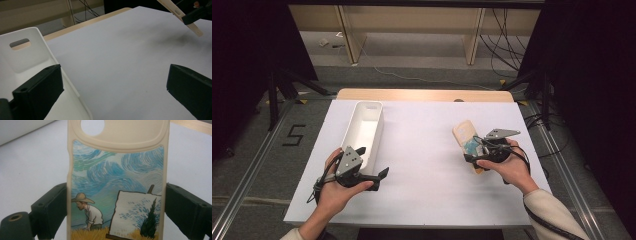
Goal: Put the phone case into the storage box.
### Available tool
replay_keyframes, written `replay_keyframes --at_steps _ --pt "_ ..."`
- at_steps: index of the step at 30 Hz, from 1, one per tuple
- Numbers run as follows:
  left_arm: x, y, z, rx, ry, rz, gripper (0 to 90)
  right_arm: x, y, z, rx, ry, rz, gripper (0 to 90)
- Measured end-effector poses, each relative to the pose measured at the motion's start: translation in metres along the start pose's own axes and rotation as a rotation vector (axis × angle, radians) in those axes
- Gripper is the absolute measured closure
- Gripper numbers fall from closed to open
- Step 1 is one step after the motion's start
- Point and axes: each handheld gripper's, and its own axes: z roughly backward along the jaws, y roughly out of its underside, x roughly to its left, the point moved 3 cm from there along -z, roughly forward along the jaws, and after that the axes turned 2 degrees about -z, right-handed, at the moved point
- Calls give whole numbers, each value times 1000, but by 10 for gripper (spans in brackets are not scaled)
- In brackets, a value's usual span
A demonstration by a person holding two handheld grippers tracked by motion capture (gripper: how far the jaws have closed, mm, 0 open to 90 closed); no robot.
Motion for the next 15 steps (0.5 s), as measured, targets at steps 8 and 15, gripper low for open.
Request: replay_keyframes --at_steps 8,15 --pt "0 0 0 0 0 0 0 4 0 1 -46 -10 -1 112" --pt "0 0 0 -1 0 2 0 9 1 1 -71 -20 1 112"
